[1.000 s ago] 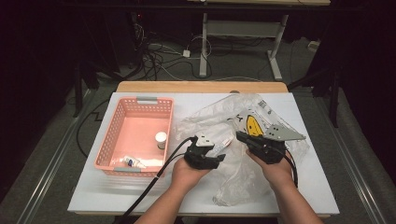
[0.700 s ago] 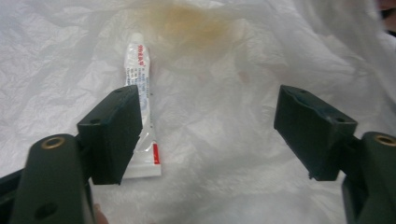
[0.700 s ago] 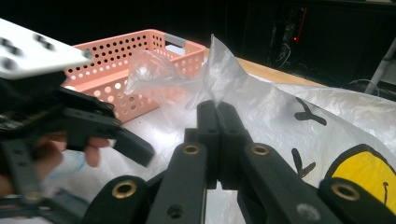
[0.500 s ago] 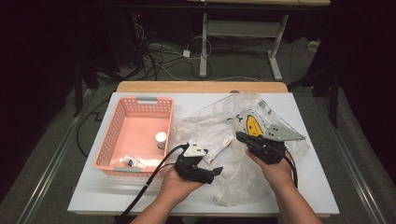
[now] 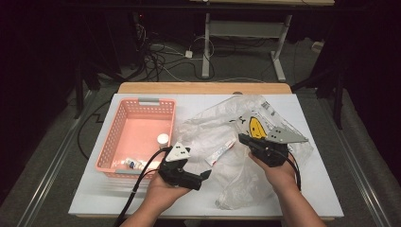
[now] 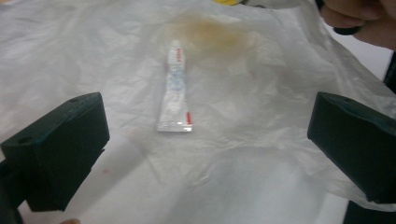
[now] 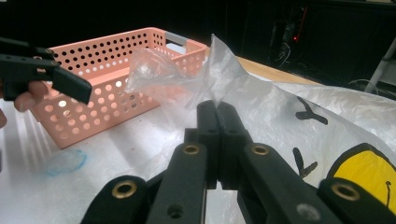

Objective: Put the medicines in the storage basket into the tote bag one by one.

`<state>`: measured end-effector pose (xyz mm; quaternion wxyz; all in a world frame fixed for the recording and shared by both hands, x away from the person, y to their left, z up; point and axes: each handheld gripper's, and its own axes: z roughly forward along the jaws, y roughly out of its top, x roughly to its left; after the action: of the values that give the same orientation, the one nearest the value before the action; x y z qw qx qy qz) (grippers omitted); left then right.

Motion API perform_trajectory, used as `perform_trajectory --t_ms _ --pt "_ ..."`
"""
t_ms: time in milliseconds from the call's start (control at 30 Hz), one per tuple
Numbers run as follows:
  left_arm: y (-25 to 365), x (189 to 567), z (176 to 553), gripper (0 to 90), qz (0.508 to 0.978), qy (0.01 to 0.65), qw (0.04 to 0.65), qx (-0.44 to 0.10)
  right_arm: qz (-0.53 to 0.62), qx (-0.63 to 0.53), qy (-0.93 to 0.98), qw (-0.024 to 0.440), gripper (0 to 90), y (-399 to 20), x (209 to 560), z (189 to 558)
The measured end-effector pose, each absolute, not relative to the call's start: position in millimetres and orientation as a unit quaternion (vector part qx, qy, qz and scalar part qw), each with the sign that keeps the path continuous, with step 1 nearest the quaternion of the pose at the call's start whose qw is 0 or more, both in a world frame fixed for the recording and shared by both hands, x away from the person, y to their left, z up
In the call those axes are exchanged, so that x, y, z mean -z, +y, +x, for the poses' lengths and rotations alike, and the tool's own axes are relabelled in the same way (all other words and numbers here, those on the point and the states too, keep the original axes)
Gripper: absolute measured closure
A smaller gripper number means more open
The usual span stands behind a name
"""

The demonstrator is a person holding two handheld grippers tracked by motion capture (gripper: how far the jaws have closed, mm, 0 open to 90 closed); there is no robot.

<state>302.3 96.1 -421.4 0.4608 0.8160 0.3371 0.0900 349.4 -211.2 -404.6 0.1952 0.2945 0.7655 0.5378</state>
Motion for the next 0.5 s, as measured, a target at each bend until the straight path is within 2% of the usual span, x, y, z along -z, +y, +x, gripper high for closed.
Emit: perform_trajectory --t_ms 500 --pt "147.2 416.1 301.0 0.0 0.796 0.378 0.458 -0.118 0.295 -0.539 0.764 0.195 90.0 -212.3 403.8 348.9"
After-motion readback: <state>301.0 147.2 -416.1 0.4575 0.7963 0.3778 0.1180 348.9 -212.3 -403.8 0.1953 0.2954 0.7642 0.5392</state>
